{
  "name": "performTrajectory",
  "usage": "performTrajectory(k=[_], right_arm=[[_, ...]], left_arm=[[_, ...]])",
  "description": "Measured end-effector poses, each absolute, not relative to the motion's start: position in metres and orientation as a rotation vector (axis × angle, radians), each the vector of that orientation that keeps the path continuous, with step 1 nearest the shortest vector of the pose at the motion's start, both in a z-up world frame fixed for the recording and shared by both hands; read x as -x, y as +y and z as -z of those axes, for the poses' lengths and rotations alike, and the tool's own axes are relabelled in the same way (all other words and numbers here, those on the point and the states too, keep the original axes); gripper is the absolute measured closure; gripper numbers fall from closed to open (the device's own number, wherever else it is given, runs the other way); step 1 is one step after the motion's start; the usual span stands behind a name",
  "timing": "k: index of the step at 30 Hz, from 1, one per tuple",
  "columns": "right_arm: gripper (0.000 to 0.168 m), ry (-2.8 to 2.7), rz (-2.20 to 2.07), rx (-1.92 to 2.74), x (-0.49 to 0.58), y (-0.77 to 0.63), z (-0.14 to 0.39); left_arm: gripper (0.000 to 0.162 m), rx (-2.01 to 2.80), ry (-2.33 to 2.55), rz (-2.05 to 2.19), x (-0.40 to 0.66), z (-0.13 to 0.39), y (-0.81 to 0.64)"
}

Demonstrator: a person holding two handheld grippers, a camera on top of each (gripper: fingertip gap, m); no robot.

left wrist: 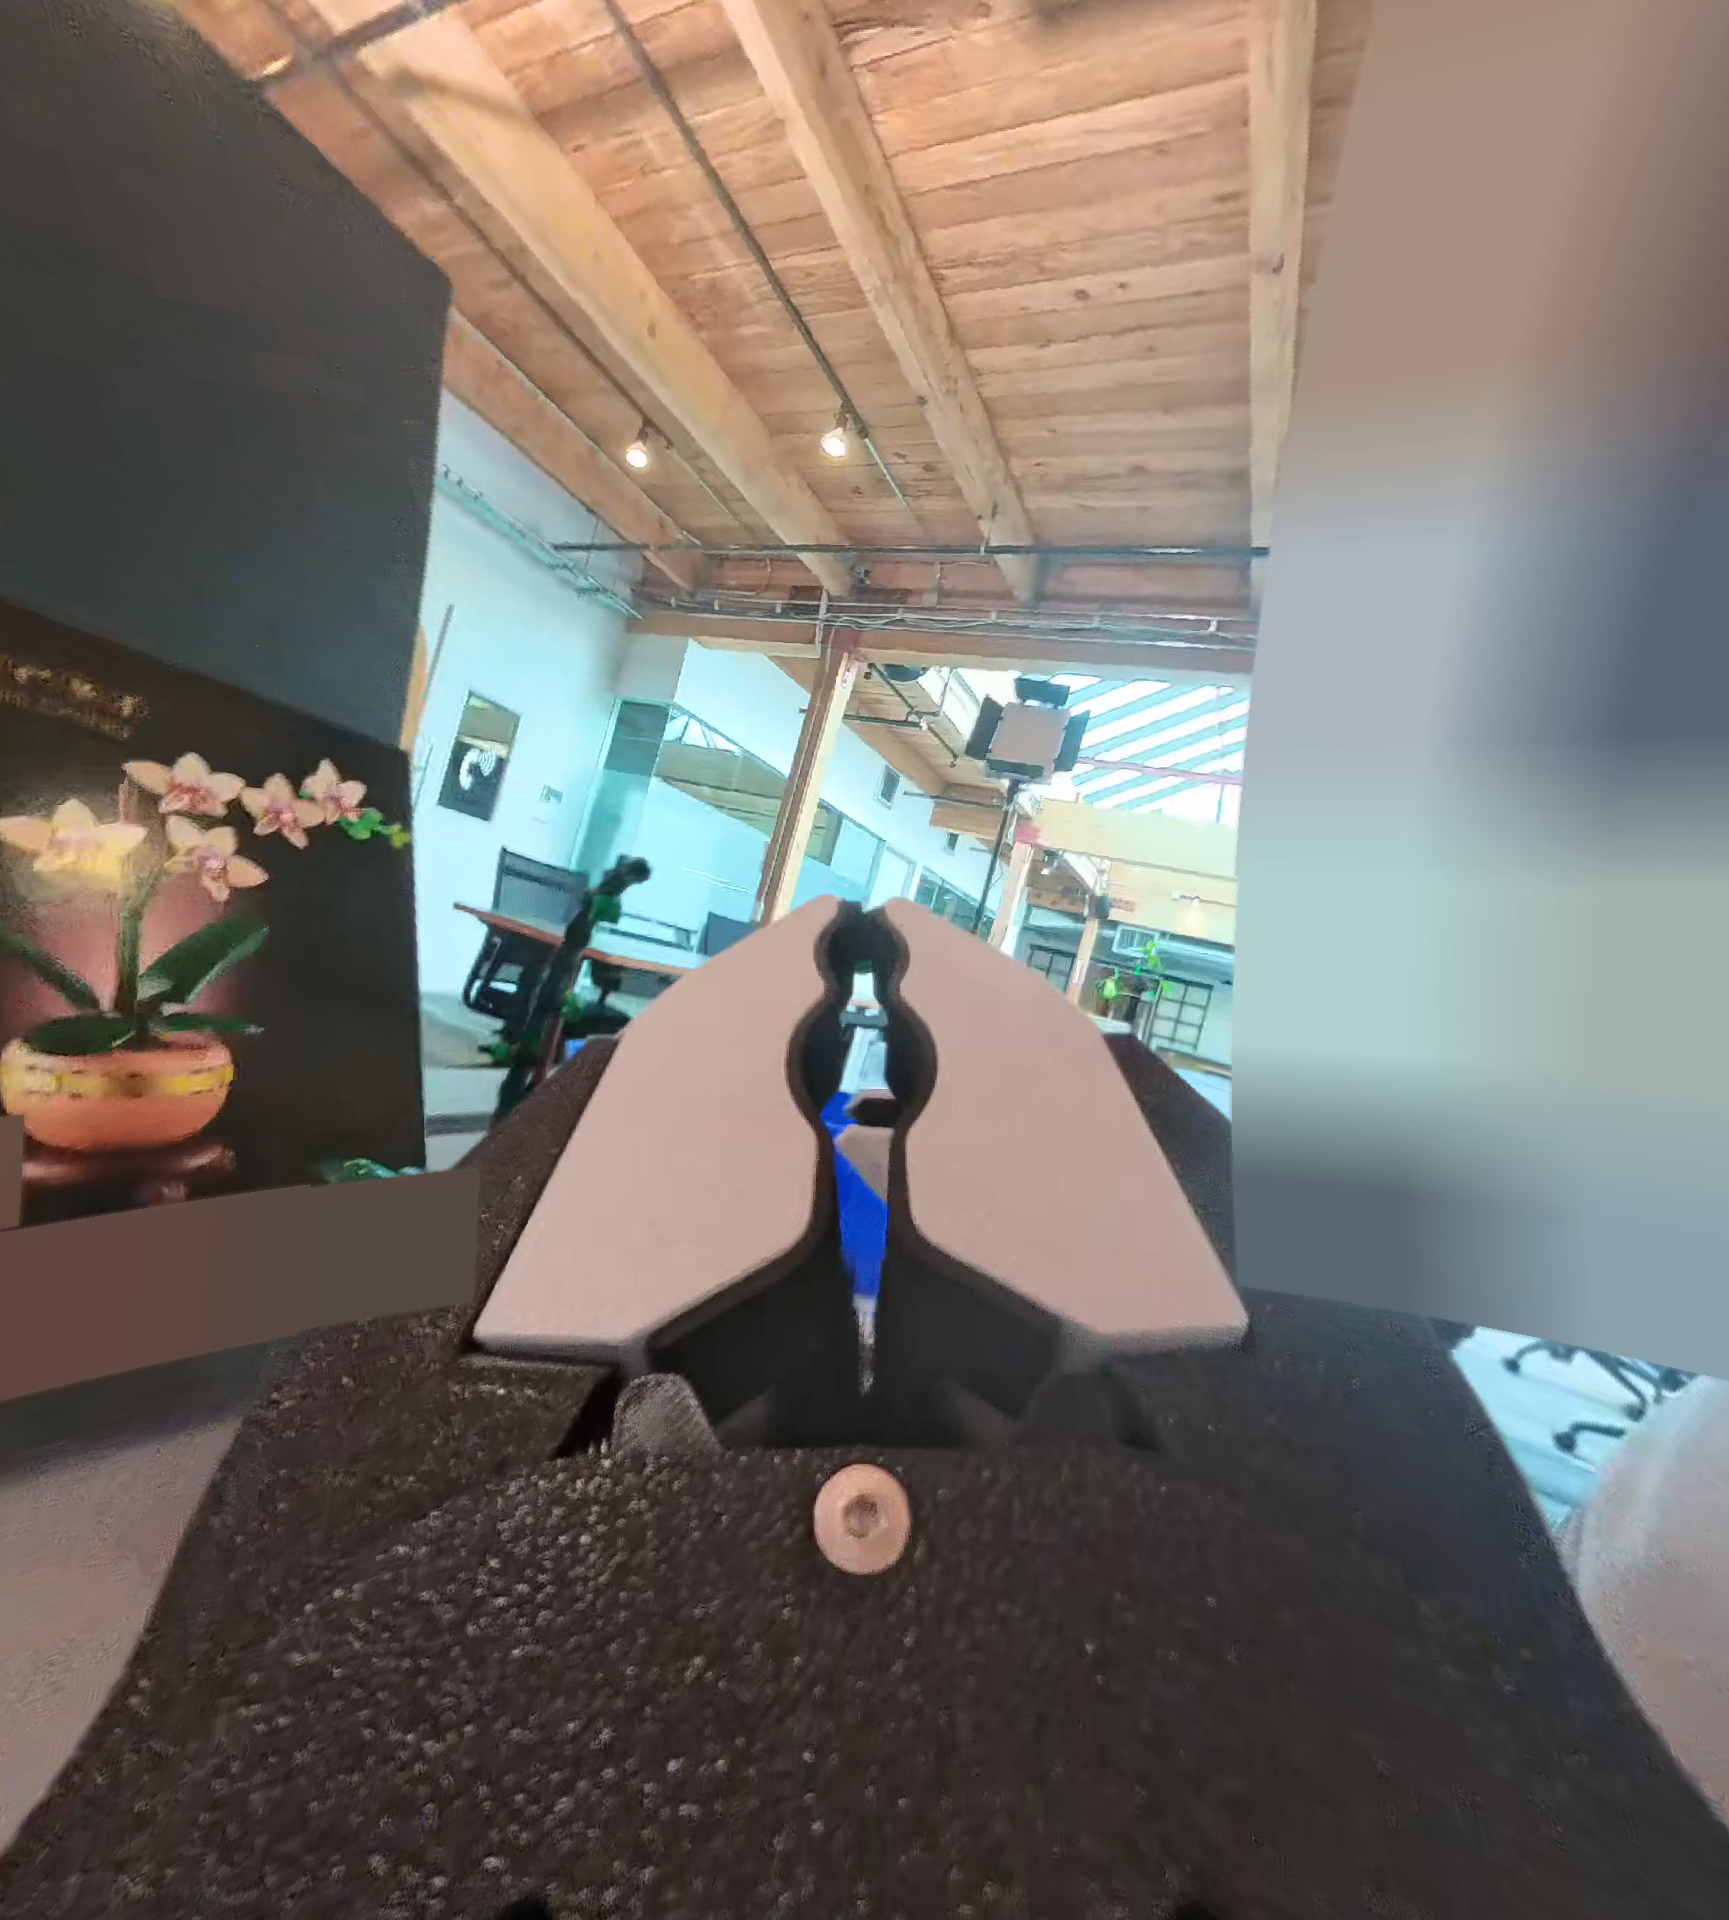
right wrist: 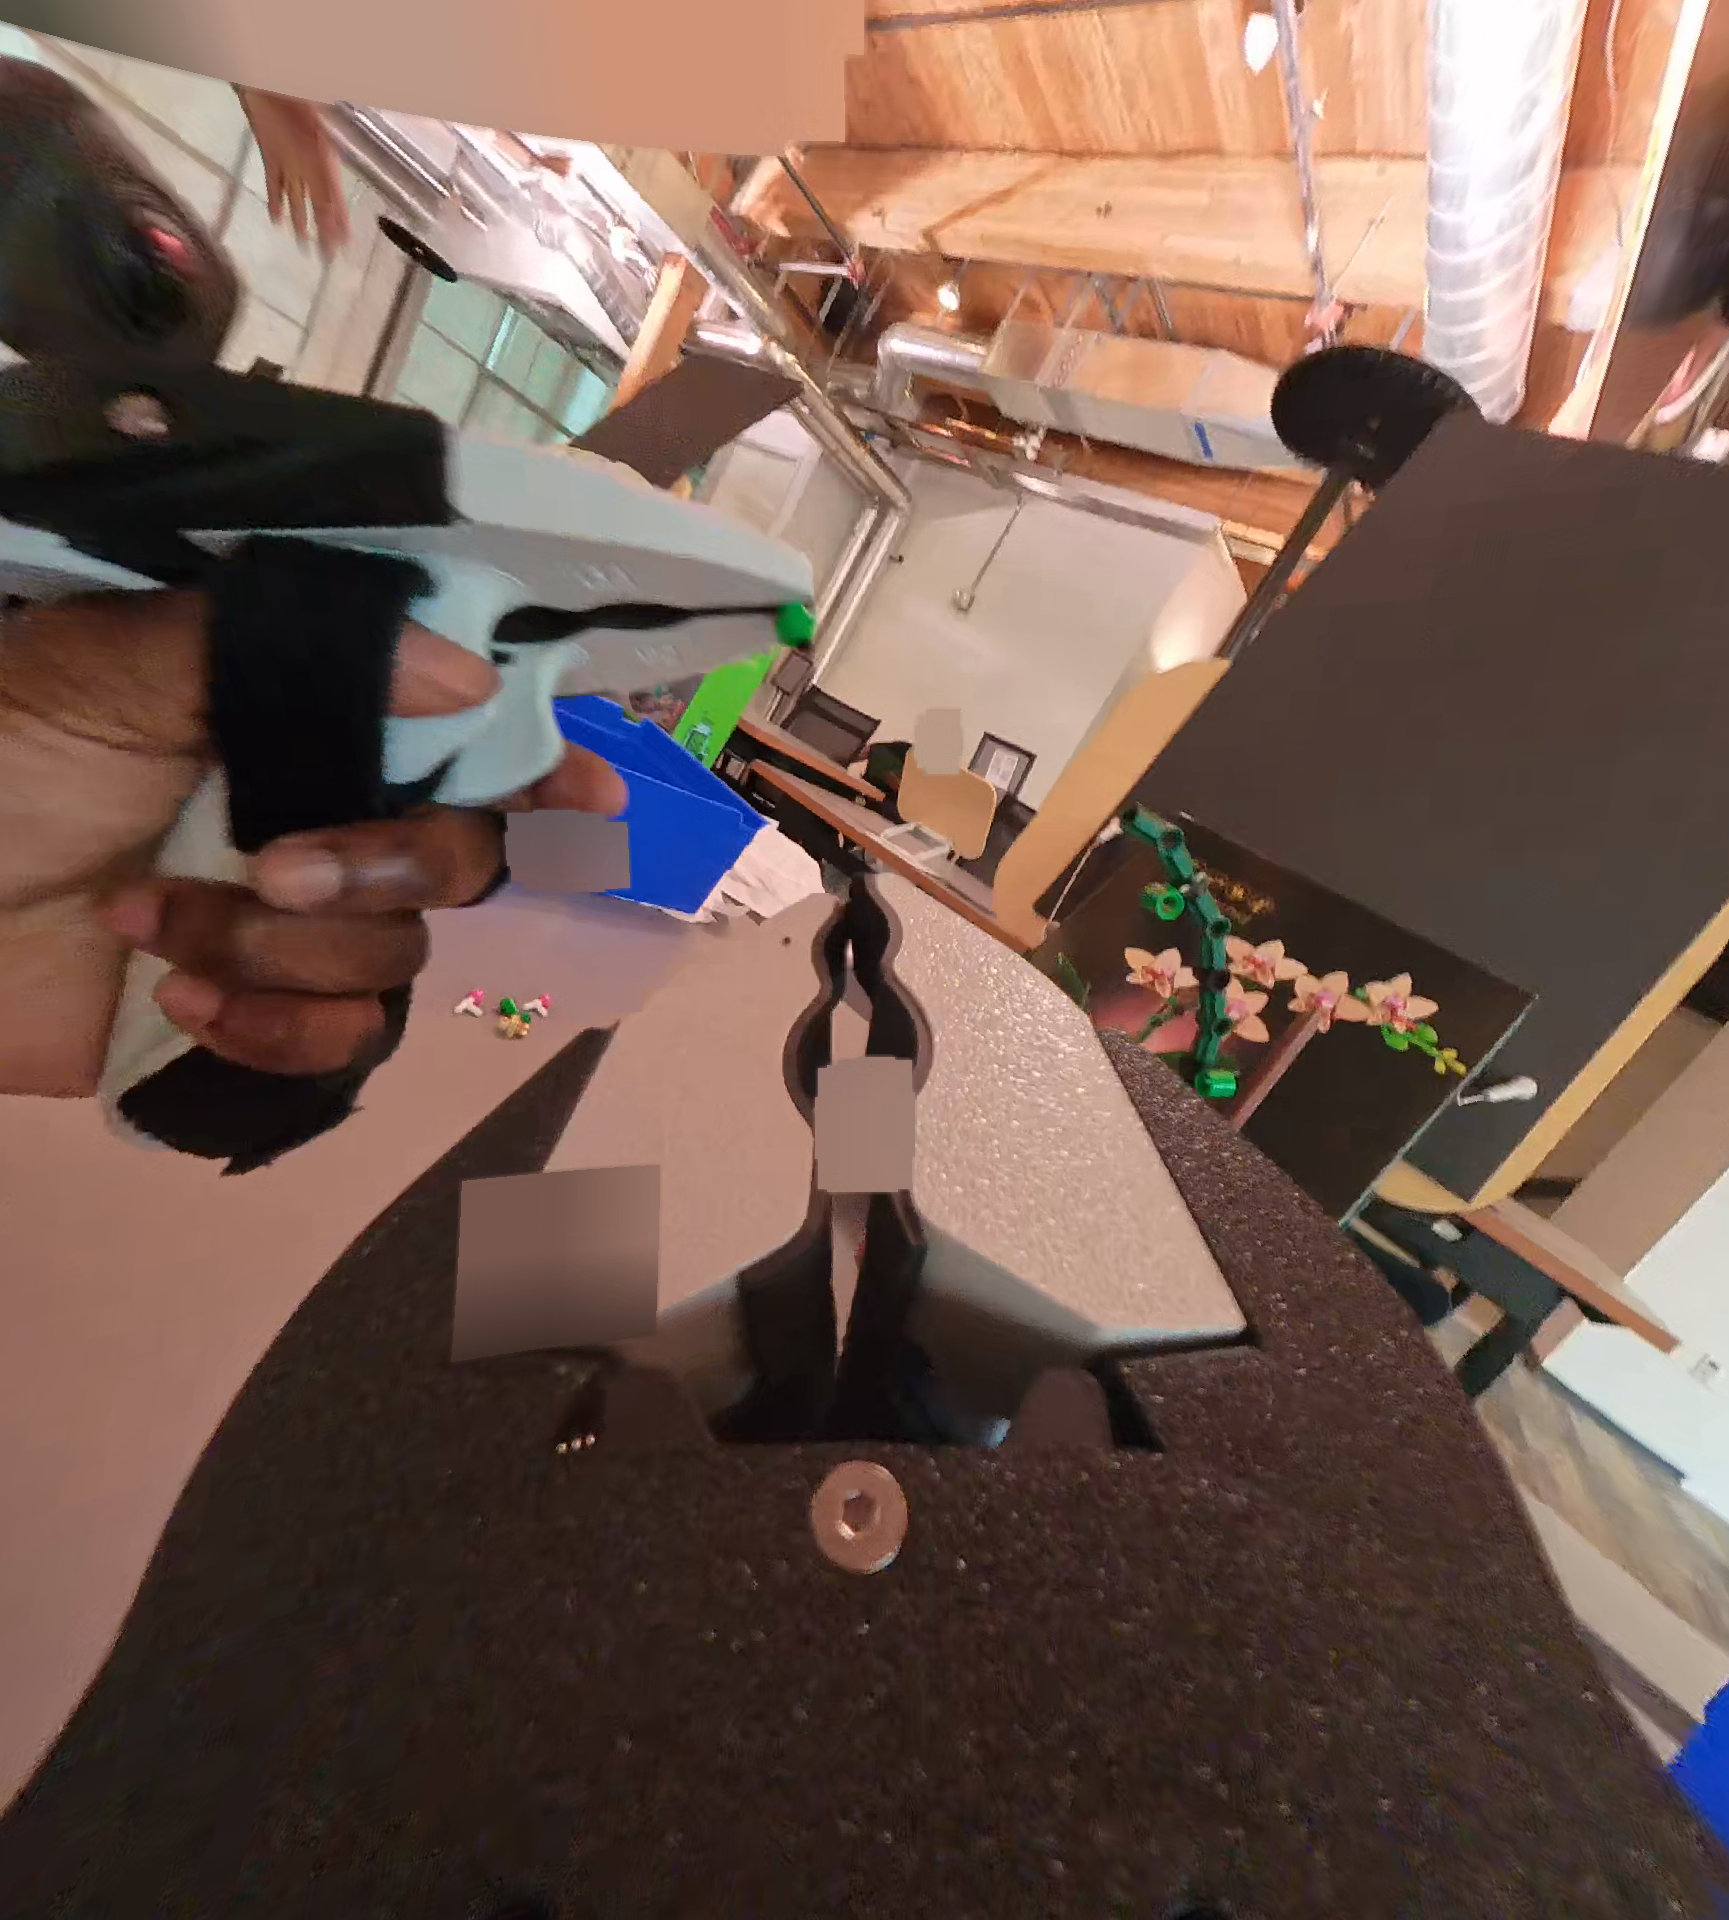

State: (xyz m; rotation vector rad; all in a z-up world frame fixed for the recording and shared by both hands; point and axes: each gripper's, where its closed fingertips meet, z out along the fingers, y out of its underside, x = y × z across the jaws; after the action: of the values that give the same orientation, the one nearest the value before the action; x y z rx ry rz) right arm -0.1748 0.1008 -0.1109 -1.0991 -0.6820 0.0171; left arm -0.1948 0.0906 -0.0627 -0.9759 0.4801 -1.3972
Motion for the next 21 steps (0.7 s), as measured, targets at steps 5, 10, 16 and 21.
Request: performTrajectory(k=[5, 10, 16, 21], right_arm=[[0.164, -0.747, 0.001, 1.141, 0.167, 0.106, 0.119], [0.156, -0.698, -0.101, 1.347, 0.152, 0.128, 0.143], [0.158, -0.716, -0.063, 1.328, 0.151, 0.128, 0.142], [0.158, -0.713, -0.065, 1.35, 0.149, 0.131, 0.147]], left_arm=[[0.159, 1.329, 0.789, 1.075, 0.209, 0.095, 0.142], [0.159, 1.603, 0.704, 1.073, 0.259, 0.125, 0.187], [0.159, 1.848, 0.827, 0.712, 0.284, 0.187, 0.217], [0.155, 2.065, 1.013, 0.441, 0.305, 0.234, 0.219]])
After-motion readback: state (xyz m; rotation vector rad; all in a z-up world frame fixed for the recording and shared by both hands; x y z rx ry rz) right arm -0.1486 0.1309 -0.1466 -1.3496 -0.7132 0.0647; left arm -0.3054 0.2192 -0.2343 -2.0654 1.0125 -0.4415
